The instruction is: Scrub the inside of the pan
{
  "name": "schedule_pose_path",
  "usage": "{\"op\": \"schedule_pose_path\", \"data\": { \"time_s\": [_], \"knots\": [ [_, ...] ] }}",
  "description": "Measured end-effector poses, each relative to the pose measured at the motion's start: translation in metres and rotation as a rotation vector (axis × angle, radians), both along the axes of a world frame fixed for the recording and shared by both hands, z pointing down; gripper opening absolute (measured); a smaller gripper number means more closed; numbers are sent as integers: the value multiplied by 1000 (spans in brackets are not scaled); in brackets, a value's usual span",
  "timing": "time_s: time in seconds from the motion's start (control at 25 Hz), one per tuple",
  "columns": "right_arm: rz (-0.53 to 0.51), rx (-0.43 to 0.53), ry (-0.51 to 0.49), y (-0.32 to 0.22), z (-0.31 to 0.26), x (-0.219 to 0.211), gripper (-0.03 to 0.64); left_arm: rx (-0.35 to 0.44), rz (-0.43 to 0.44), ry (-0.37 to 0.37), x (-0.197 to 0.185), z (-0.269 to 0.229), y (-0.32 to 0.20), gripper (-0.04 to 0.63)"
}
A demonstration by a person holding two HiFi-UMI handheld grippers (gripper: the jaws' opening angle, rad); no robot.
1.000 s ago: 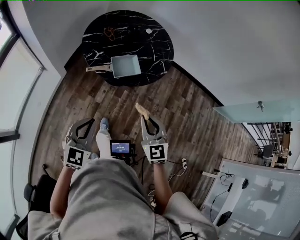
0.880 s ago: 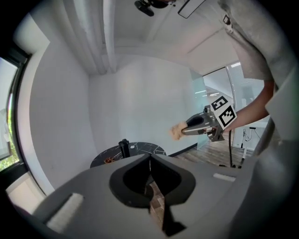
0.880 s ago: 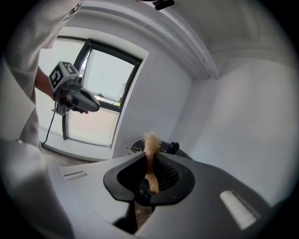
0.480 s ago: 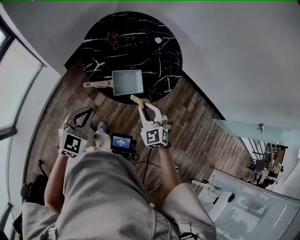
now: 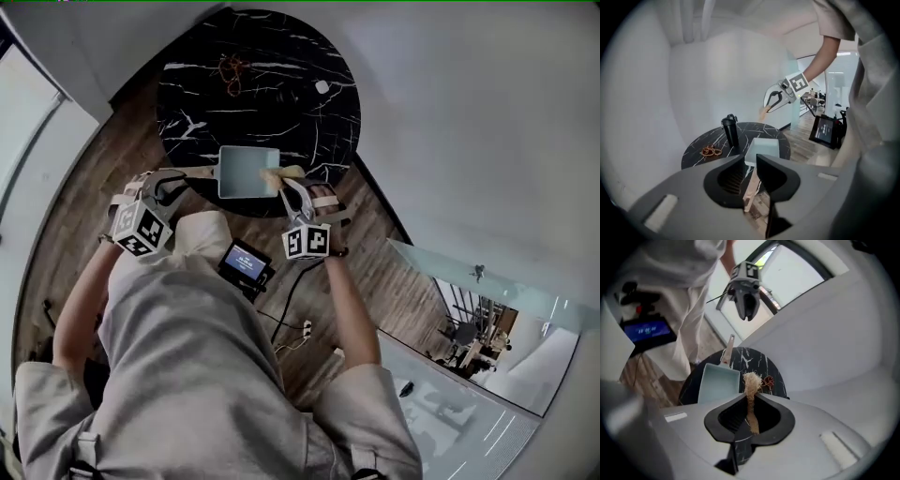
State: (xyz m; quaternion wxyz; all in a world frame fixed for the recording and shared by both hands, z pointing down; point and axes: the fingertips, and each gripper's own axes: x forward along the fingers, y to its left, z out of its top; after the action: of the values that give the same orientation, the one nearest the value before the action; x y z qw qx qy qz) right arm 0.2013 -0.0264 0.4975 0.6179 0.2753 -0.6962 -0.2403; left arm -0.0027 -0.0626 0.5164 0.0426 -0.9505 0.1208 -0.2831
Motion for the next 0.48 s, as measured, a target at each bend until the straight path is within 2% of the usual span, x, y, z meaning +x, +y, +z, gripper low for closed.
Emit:
{"op": "schedule_pose_path", "data": {
  "time_s": [0.12, 0.24, 0.36, 0.48],
  "knots": [
    [-139, -94, 172, -11, 40, 13, 51, -24, 22, -57, 5, 27, -12, 95],
    [-233, -220, 261, -16, 89, 25, 51, -62, 43, -127, 7, 60, -15, 128],
    [-250, -293, 289, -27, 127, 39, 49, -75, 80, -214, 9, 93, -15, 168],
    [-250, -318, 333, -46, 148, 47, 49, -103, 97, -277, 12, 120, -14, 187]
  ]
}}
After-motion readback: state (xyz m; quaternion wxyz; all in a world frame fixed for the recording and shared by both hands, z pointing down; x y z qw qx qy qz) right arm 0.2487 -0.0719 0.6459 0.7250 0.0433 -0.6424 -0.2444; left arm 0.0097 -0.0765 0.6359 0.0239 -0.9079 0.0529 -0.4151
